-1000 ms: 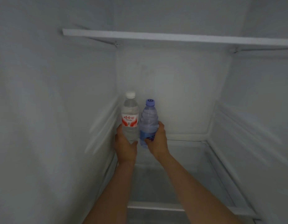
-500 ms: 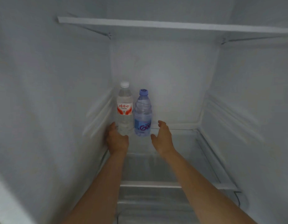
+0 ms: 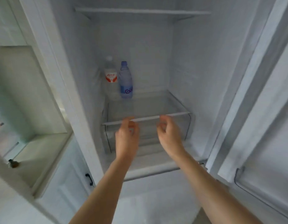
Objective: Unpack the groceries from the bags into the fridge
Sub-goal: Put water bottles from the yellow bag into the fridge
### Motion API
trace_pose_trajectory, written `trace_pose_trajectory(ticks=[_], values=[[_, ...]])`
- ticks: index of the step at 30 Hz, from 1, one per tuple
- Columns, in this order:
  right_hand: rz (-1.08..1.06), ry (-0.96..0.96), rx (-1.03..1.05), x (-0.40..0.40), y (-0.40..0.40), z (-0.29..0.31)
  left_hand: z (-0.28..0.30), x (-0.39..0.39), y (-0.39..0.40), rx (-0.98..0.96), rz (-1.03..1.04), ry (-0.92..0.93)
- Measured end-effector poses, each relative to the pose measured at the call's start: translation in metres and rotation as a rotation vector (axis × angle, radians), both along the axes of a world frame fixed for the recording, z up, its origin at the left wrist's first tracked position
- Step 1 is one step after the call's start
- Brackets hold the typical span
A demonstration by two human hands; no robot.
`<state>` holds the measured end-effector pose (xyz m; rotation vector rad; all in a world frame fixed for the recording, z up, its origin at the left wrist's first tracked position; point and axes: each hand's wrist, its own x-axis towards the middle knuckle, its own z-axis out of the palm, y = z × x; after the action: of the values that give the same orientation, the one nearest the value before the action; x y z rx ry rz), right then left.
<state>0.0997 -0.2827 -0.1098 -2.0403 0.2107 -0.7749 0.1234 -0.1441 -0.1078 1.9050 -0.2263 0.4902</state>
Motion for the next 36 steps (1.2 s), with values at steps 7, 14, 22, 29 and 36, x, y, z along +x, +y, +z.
trace_pose_trajectory(ticks=[7,14,22,29,36], values=[[-0.08,0.076,0.062,-0.19,-0.004,-0.053,-0.048,-0.154,0.002,0.12,-0.277,0.036],[-0.239,0.143,0.03,-0.359,-0.019,-0.108,-0.092,-0.279,-0.034,0.217,-0.549,0.13],[-0.459,0.314,0.113,-0.53,-0.06,-0.162,-0.145,-0.432,-0.102,0.4,-0.805,0.243],[-0.614,0.485,0.215,-0.693,-0.12,-0.192,-0.192,-0.577,-0.18,0.52,-1.027,0.338],[-0.757,0.56,0.265,-0.807,-0.195,-0.209,-0.213,-0.663,-0.275,0.612,-1.176,0.331]])
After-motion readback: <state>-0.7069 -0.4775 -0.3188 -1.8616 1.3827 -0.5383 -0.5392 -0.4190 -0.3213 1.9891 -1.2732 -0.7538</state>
